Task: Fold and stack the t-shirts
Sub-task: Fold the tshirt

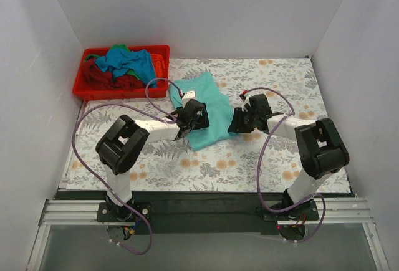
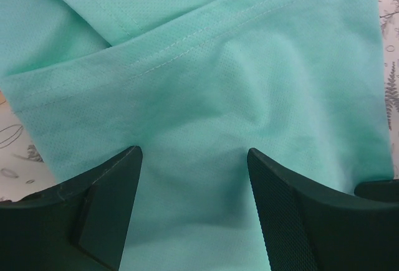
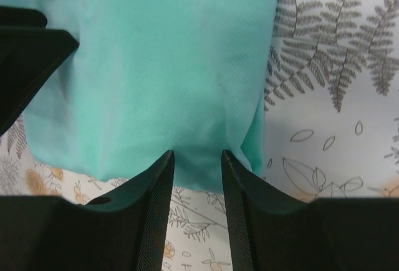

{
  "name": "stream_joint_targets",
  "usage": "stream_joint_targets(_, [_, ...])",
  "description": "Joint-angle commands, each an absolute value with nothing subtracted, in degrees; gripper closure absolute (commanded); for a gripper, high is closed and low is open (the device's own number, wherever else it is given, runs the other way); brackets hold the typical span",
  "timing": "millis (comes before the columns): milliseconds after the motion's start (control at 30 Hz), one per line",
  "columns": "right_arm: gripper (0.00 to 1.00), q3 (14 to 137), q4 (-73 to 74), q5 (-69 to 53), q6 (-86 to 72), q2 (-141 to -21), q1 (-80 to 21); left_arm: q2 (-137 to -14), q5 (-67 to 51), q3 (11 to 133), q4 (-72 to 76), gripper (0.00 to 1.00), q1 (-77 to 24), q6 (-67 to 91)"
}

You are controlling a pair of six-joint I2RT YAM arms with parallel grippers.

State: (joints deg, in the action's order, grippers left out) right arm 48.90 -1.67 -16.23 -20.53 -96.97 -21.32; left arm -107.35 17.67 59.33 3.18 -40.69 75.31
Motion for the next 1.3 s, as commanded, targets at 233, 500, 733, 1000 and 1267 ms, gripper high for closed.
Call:
stream_joint_targets(233, [0.57,36.84,4.65,-13.54,-23.73,-87.12,-21.97,-111.97,7.03,57.13,6.33,0.33,-45.35,68.65])
stream_joint_targets(500, [0.57,30.68,10.8,-8.62,-25.49,-73.15,-22.24,-107.5,7.82,53.35,4.13,0.33,-47.37,67.41])
stream_joint_targets(733, [0.55,31.37,16.42,-8.44,-24.87,-65.05,-22.24,-100.64,7.3,53.08,2.56,0.32,-49.39,67.06])
stream_joint_targets(1000, [0.5,35.51,22.5,-3.08,-23.64,-60.73,-22.06,-94.75,8.79,63.62,-5.53,0.32,-50.54,68.47])
stream_joint_targets(1267, [0.48,33.67,21.54,-6.23,-21.36,-60.73,-21.18,-83.26,11.6,57.14,-10.81,0.31,-51.06,73.91])
